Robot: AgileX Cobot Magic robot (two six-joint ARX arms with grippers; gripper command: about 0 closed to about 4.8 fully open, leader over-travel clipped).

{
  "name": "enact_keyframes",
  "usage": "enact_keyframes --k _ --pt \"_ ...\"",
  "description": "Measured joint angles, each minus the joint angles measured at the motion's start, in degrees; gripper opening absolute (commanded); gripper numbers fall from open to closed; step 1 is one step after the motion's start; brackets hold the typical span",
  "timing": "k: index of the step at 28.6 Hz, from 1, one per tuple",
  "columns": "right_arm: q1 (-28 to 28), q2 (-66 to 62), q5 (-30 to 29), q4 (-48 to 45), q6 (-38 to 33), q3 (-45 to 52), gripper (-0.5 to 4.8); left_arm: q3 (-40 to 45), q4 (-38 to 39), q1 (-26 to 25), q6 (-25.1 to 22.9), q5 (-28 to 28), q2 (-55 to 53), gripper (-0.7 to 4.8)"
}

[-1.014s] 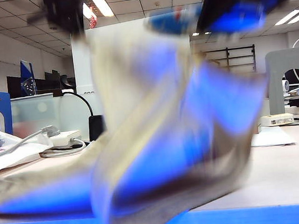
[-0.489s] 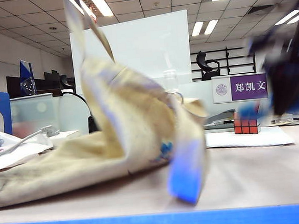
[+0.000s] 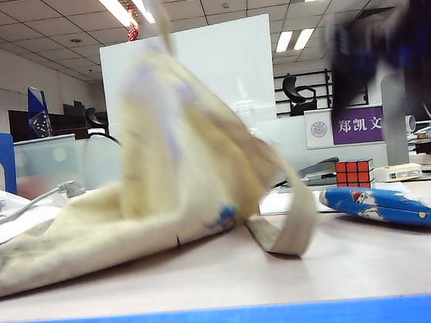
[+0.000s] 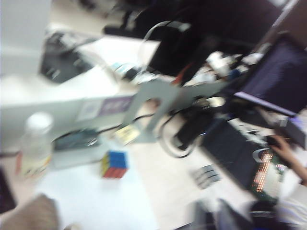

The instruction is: Take the glasses case out of the canvas bag and put it on the table.

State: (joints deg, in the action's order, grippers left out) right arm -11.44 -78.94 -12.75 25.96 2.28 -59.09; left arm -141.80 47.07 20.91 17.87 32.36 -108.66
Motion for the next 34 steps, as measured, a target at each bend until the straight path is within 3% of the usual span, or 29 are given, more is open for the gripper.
enact_keyframes --k 4,7,10,12,14,17,18,21,23,26,27,31,34 --pt "0.48 11.96 2.1 0.59 -1.33 -8.94 4.63 -0.15 1.75 2.25 0.72 2.05 -5.7 4.79" --pt "0.39 22.05 2.25 5.01 -2.05 -12.04 4.63 -0.13 12.2 3.32 2.23 1.7 -12.7 4.79" --pt "0.42 27.8 2.58 10.03 -2.08 -12.02 4.63 -0.04 21.2 4.72 1.16 -5.66 -17.53 4.79" --pt "0.42 31.39 2.64 14.08 -2.56 -11.76 4.63 -0.02 26.73 6.71 -2.97 -13.49 -21.18 4.79" --pt "0.42 35.06 2.62 17.86 -3.65 -11.67 4.63 0.11 30.16 8.35 -5.95 -21.81 -23.91 4.79" --pt "0.39 40.5 2.64 21.38 -4.46 -11.69 4.62 0.44 32.0 9.2 -7.19 -29.14 -26.01 4.79" --pt "0.39 42.25 2.69 22.18 -4.5 -11.67 4.55 0.44 31.34 9.07 -6.56 -29.53 -26.08 4.53" --pt "0.39 48.78 3.45 24.15 -4.26 -11.65 3.42 0.33 25.79 8.68 -1.57 -23.96 -24.46 2.81" --pt "0.39 54.45 5.99 25.03 -3.72 -11.76 3.04 0.31 18.6 8.76 2.1 -20.46 -21.44 2.26" --pt "0.39 61.79 11.34 26.75 -3.37 -11.41 2.5 0.24 7.61 9.84 2.62 -19.67 -15.67 0.54" --pt "0.28 64.54 14.08 27.56 -3.41 -11.23 2.34 0.11 3.91 10.38 1.66 -19.69 -13.25 0.22" --pt "-0.76 73.33 23.23 27.8 -3.32 -8.44 1.5 -0.42 -2.73 12.02 -4.24 -20.15 -4.28 0.12" --pt "-1.81 78.64 24.57 29.51 -3.32 -4.07 1.38 -0.42 -3.26 12.41 -8.83 -23.37 2.84 0.12"
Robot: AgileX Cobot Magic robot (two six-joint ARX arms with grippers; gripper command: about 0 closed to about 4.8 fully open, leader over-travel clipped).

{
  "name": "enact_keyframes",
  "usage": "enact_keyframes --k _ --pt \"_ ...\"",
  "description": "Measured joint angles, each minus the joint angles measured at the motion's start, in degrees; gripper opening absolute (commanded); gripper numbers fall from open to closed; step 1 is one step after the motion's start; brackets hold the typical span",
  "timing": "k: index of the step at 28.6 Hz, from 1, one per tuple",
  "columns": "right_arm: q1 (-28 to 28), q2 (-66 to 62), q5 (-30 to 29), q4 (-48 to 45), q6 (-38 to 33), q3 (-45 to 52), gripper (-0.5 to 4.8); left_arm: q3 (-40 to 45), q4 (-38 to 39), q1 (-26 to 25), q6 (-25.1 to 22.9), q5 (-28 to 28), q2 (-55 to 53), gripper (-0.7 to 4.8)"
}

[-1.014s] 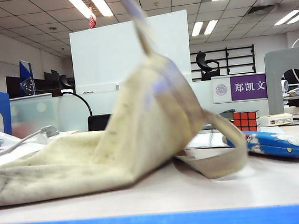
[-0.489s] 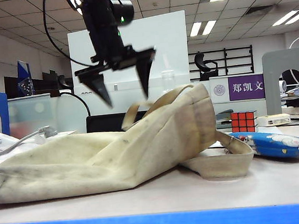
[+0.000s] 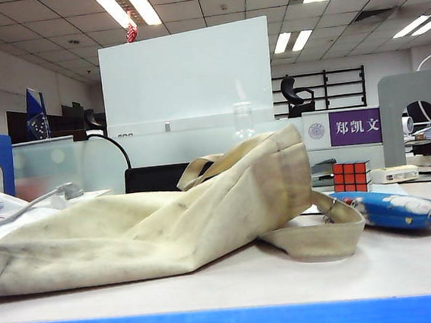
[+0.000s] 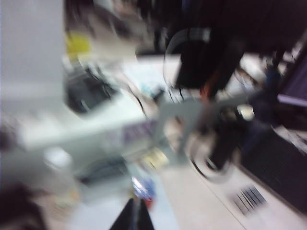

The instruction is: Take the glasses case out of the canvas bag and put it on the table.

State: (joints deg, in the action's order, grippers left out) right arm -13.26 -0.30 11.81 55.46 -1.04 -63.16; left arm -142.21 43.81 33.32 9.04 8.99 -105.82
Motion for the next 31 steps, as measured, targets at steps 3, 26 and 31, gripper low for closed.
enact_keyframes --k 3,26,31 --pt "-0.5 -0.63 0.44 2.45 -1.84 1.49 1.38 -0.2 1.03 -0.24 -3.34 -4.94 6.45 0.12" --pt "-0.39 -0.42 -13.9 -45.42 -15.04 49.99 1.38 0.5 37.97 -0.37 -7.41 -28.89 50.82 0.12" --pt "-0.39 -0.46 -10.36 -45.62 -16.76 56.37 1.38 2.43 37.94 -0.37 -6.99 -29.62 57.46 0.12"
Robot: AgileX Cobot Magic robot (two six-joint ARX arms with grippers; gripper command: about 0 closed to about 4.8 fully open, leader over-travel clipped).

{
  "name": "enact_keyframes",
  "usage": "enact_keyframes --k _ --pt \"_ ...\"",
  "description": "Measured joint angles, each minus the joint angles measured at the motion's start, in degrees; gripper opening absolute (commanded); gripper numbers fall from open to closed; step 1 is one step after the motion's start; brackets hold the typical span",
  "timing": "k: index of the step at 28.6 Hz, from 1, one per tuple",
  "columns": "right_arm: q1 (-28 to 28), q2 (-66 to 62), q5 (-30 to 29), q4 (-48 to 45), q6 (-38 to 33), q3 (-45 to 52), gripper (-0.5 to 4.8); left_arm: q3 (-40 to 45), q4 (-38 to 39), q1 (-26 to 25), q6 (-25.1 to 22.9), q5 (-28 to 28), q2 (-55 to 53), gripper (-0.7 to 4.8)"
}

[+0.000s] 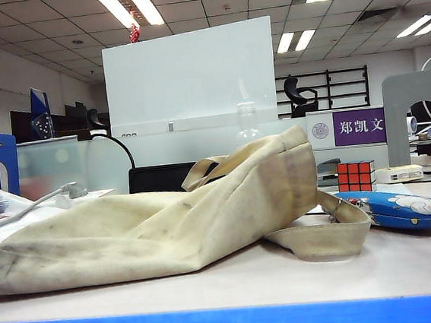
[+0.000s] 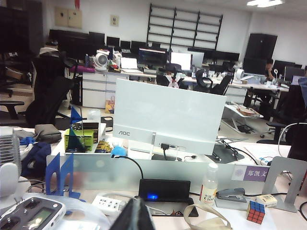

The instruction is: Take the glasses case out of the canvas bag and put it on the table.

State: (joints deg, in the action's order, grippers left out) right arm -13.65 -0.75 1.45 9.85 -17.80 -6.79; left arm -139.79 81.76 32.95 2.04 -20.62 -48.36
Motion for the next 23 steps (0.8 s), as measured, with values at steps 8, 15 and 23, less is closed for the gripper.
enact_keyframes --k 8,15,23 --pt "0.17 0.02 15.19 -0.13 0.13 2.95 1.38 12.92 0.04 0.02 2.97 0.48 9.07 0.13" --pt "0.22 0.04 24.7 6.05 0.22 3.56 -0.09 44.3 -1.01 0.02 5.27 -1.86 22.18 -0.06" --pt "0.0 -0.02 14.56 5.16 -0.17 4.46 -0.01 88.02 -42.88 0.09 2.05 2.69 32.92 -0.06"
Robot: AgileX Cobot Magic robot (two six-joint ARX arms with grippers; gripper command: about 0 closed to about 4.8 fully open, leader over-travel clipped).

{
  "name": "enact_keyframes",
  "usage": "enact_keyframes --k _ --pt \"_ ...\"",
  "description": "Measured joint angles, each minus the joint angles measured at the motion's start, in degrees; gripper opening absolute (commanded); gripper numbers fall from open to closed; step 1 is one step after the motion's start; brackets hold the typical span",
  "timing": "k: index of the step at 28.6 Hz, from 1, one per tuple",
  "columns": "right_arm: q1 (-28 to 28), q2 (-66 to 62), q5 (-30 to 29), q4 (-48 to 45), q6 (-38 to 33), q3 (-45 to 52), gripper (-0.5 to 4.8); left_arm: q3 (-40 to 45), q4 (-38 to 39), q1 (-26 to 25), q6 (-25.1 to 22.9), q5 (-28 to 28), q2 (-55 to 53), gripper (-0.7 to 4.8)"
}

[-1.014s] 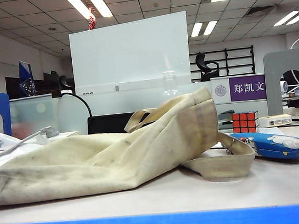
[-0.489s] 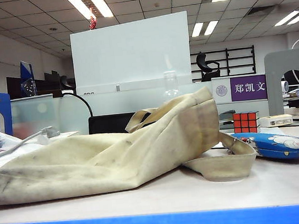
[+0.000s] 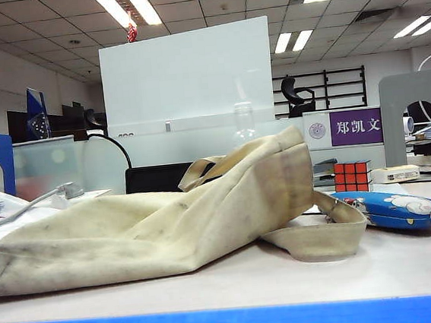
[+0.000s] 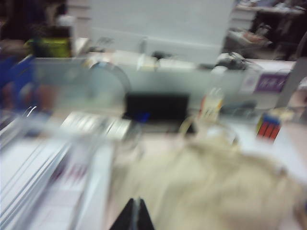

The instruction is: Take the glasses case out of the canvas bag and put it on the table.

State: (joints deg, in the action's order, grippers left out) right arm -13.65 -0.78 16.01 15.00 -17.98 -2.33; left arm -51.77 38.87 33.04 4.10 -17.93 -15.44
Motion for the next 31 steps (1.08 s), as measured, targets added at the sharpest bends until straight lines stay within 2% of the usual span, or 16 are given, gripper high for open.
enact_keyframes --k 3,9,13,16,19,23,24,27,29,31 --pt "0.26 0.0 0.77 -0.09 0.0 0.02 -0.01 15.69 -18.47 -0.02 -1.6 0.92 -0.07 -0.06" --pt "0.24 0.04 0.9 -0.11 0.0 0.04 -0.01 40.15 -46.05 -0.35 -7.17 -0.83 -1.22 -0.06" --pt "0.22 0.07 0.7 -0.11 0.0 0.04 -0.01 49.42 -57.48 -2.58 -6.27 -1.14 -1.14 -0.06" --pt "0.22 0.07 0.68 -0.11 0.02 0.04 -0.01 51.32 -57.79 -5.79 -4.17 -0.81 -0.94 -0.06" --pt "0.24 0.07 0.7 -0.11 0.0 0.04 -0.01 51.32 -56.08 -13.35 -4.28 2.91 -0.96 -0.06" --pt "0.24 0.09 0.7 -0.11 0.0 0.04 -0.01 51.32 -55.67 -27.63 -5.81 15.56 -0.96 -0.06" --pt "0.24 0.09 0.68 -0.11 0.0 0.04 -0.01 51.32 -55.63 -32.81 -5.53 20.63 -0.96 -0.06" --pt "0.24 0.09 0.68 -0.11 0.0 0.04 -0.01 51.32 -55.3 -45.33 -3.58 29.29 -0.98 -0.06" --pt "0.24 0.09 0.66 -0.11 0.0 0.04 -0.01 51.34 -54.34 -51.19 -1.07 30.62 -0.98 -0.05" --pt "0.24 0.09 0.63 -0.11 0.0 0.04 -0.01 51.32 -52.61 -52.46 2.78 27.71 -0.98 -0.05"
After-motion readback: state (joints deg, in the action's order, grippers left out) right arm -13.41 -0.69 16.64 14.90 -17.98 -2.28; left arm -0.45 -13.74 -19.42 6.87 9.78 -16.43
